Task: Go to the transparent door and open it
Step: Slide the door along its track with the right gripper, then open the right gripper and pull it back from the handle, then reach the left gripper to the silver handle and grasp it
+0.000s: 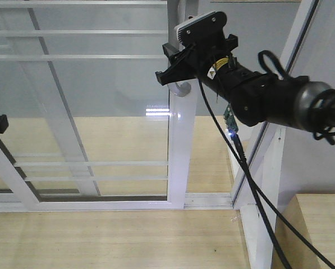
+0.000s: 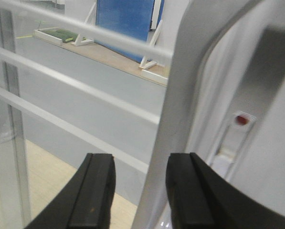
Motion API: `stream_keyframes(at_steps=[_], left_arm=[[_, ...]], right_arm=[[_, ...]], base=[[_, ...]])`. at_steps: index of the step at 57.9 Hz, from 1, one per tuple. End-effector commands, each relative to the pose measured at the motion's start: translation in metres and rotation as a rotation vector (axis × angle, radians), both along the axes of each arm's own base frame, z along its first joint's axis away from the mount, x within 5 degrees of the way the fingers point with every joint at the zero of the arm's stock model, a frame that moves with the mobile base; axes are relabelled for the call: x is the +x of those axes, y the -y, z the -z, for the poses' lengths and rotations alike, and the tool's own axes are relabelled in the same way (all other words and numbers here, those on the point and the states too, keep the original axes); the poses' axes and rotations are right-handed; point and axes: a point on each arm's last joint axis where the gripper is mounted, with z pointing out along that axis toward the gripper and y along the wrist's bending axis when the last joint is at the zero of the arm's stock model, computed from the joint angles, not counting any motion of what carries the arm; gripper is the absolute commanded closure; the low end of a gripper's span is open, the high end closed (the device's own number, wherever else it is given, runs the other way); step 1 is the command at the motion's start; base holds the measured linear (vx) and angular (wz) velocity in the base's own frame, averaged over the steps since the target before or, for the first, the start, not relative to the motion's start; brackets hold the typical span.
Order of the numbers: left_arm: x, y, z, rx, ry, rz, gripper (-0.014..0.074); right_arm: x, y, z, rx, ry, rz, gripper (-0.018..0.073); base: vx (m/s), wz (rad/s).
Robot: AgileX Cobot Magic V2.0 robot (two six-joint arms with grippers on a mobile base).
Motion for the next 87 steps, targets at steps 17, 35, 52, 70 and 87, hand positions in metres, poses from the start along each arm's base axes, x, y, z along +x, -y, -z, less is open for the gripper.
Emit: stream_keyframes(at_steps=[17,35,52,70,87], left_arm=[[0.012,0.044,-0.013,-0.079,0.147,0.179,0.0188],[0.044,0.094,-0.012,-0.097,0.176,0.362,0.0188],[0.105,0.153,-0.023,-0.102,0.204,0.458,0.0165],[0.153,0.203,-0.034,-0.130,0.275,0.512,0.0159],[0.196,0.228,-0.033,-0.146,0.324,0.511,0.0159]], right_arm=[[-0.091,0.102,-0.061,0.050,-0.053,0.195,0.0217],[-0.168,0.158,-0.065,0.027,-0.140,0.328,0.0217],[-0.193,0.181,-0.075,0.031,-0.125,0.434,0.0217],[-0.193,0.182,-0.075,0.033,-0.133,0.441,0.0217],[-0.193,0.182,-0.075,0.031,-0.133,0.441,0.0217]], base=[[0.00,0.00],[0.00,0.00],[0.00,0.00],[0.00,0.00],[0.00,0.00]])
